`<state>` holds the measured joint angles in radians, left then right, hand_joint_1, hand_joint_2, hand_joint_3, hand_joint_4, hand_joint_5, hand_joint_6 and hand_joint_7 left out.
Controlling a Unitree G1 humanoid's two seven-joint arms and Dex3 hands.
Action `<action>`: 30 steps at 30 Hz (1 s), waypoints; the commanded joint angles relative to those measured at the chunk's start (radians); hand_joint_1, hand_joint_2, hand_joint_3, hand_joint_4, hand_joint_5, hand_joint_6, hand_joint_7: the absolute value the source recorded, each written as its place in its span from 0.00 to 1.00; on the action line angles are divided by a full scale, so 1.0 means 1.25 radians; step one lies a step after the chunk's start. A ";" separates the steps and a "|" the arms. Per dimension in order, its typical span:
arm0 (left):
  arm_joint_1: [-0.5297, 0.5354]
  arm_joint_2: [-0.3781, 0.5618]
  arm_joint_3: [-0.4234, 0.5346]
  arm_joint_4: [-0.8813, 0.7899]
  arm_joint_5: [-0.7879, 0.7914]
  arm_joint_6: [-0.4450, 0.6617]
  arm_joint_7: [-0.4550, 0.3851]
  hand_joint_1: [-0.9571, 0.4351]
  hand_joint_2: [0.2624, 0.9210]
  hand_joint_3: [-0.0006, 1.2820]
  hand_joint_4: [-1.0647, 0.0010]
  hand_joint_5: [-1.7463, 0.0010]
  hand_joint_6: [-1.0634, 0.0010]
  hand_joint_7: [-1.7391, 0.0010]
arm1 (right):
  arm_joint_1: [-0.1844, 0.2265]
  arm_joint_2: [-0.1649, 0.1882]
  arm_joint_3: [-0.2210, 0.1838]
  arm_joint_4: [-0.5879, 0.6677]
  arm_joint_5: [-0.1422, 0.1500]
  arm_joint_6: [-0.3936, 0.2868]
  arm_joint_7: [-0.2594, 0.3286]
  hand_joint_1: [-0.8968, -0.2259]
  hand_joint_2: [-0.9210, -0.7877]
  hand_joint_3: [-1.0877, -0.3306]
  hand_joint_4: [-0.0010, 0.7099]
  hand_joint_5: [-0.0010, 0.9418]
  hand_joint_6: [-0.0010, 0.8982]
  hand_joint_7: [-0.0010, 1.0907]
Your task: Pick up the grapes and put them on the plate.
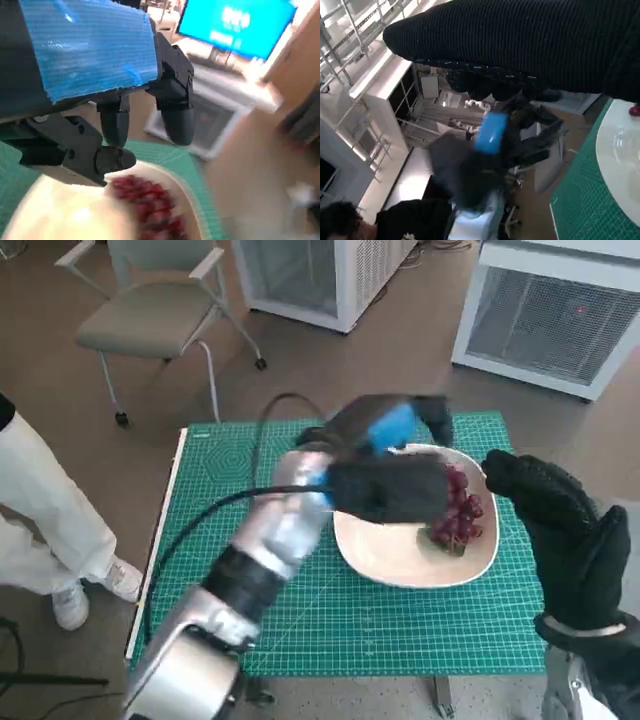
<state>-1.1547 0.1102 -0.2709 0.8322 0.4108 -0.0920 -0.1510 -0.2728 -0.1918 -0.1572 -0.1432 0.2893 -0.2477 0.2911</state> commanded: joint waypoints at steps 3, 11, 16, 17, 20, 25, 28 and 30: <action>0.094 0.043 0.128 0.011 -0.169 -0.120 -0.059 0.23 1.00 0.12 0.70 0.95 0.66 0.89 | 0.005 0.003 0.004 0.008 -0.005 0.016 -0.008 0.54 0.00 0.64 0.42 0.42 0.15 0.82; 0.224 0.029 0.312 0.017 -0.476 -0.203 -0.311 0.23 1.00 0.25 0.85 1.00 0.76 0.97 | 0.000 0.005 0.008 0.005 -0.004 0.023 -0.009 0.54 0.00 0.64 0.43 0.41 0.16 0.82; 0.298 0.025 0.368 0.021 -0.562 -0.247 -0.389 0.22 1.00 0.27 0.90 1.00 0.79 0.99 | 0.001 0.004 0.006 0.009 -0.001 0.021 -0.004 0.55 0.00 0.64 0.43 0.41 0.16 0.81; 0.311 0.023 0.377 0.018 -0.577 -0.248 -0.404 0.22 1.00 0.27 0.90 1.00 0.80 0.99 | 0.001 0.003 0.006 0.010 0.000 0.021 -0.003 0.55 0.00 0.64 0.43 0.41 0.16 0.81; 0.349 0.016 0.396 -0.001 -0.617 -0.243 -0.443 0.22 1.00 0.24 0.91 1.00 0.80 0.99 | 0.000 0.001 0.005 0.012 0.002 0.021 -0.001 0.55 0.00 0.64 0.43 0.41 0.16 0.81; 0.406 0.002 0.412 -0.058 -0.662 -0.235 -0.469 0.23 1.00 0.23 0.92 1.00 0.80 0.99 | -0.005 -0.001 0.003 0.017 0.007 0.025 0.003 0.55 0.00 0.63 0.42 0.40 0.16 0.81; 0.438 -0.007 0.413 -0.097 -0.676 -0.232 -0.471 0.24 1.00 0.22 0.92 1.00 0.80 0.99 | -0.006 -0.001 0.005 0.015 0.008 0.029 0.003 0.55 0.00 0.63 0.42 0.40 0.16 0.81; 0.454 -0.012 0.413 -0.117 -0.680 -0.229 -0.471 0.24 1.00 0.21 0.91 1.00 0.80 0.99 | -0.007 -0.001 0.006 0.014 0.009 0.032 0.004 0.55 0.00 0.63 0.43 0.40 0.16 0.81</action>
<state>-0.6051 0.1102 0.2476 0.7410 -0.4212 -0.3821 -0.7278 -0.2910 -0.1906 -0.1514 -0.1349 0.2944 -0.2284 0.2913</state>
